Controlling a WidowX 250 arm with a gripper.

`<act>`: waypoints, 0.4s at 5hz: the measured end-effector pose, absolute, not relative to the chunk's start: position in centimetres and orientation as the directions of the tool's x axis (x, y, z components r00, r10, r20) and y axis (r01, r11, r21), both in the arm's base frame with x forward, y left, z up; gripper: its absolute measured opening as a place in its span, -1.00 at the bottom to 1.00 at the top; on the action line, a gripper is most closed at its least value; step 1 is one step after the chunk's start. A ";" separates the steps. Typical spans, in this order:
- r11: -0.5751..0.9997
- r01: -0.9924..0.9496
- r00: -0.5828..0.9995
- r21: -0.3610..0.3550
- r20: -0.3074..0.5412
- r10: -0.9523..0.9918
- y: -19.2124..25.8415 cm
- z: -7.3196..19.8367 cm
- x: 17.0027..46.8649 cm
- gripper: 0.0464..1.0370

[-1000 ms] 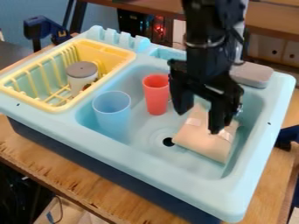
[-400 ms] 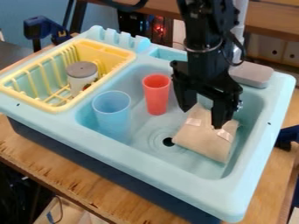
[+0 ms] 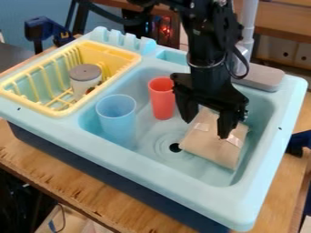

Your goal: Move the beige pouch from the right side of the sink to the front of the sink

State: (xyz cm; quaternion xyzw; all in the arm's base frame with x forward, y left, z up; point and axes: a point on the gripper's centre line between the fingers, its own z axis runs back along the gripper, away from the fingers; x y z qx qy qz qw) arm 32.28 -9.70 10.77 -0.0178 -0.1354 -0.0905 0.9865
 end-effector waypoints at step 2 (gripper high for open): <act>0.989 0.145 0.957 0.000 0.252 -0.141 -9.4 9.0 32.0 0.93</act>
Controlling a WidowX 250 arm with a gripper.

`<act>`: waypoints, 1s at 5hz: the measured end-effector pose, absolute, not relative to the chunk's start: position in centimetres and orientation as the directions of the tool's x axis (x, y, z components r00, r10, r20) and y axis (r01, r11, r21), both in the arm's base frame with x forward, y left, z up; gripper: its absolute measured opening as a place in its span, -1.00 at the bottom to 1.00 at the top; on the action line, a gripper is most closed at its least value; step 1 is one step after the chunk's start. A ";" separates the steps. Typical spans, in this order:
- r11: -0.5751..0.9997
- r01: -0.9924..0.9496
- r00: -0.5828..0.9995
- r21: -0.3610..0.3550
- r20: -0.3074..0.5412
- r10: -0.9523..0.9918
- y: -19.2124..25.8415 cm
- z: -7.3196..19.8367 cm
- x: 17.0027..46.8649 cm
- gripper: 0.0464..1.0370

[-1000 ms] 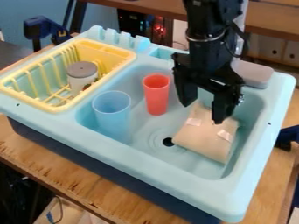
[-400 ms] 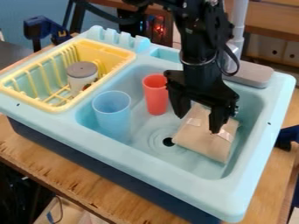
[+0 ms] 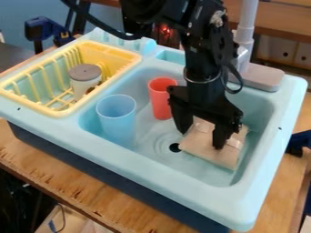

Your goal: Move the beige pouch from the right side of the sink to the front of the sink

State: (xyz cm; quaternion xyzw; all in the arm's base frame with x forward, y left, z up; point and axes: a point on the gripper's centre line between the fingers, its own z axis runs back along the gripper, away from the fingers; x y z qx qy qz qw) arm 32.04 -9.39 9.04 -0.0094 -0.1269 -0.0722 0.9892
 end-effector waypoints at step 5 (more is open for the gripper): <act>0.991 0.127 0.992 0.042 -0.004 -0.127 -9.0 12.8 22.8 0.93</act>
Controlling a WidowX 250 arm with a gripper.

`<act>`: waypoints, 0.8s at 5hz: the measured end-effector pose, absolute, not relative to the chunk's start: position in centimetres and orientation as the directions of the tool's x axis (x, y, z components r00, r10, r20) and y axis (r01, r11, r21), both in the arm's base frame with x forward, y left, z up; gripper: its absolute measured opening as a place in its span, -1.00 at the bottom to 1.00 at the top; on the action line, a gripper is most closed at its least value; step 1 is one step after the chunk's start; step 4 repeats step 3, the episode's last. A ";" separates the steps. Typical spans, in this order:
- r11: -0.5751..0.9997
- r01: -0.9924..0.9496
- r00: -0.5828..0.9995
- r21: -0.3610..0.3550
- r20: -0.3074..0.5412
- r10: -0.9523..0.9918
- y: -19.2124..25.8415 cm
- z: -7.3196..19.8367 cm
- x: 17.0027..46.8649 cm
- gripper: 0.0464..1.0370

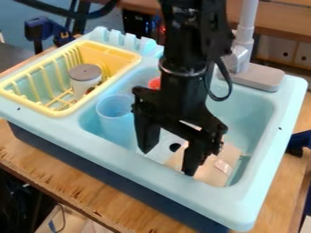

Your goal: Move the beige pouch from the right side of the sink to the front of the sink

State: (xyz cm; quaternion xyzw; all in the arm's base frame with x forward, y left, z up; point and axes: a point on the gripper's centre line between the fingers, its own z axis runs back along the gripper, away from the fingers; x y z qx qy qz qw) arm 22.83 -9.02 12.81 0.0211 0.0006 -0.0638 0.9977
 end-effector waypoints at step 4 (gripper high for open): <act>0.971 0.224 0.969 0.083 0.084 -0.231 -8.4 20.0 25.1 0.93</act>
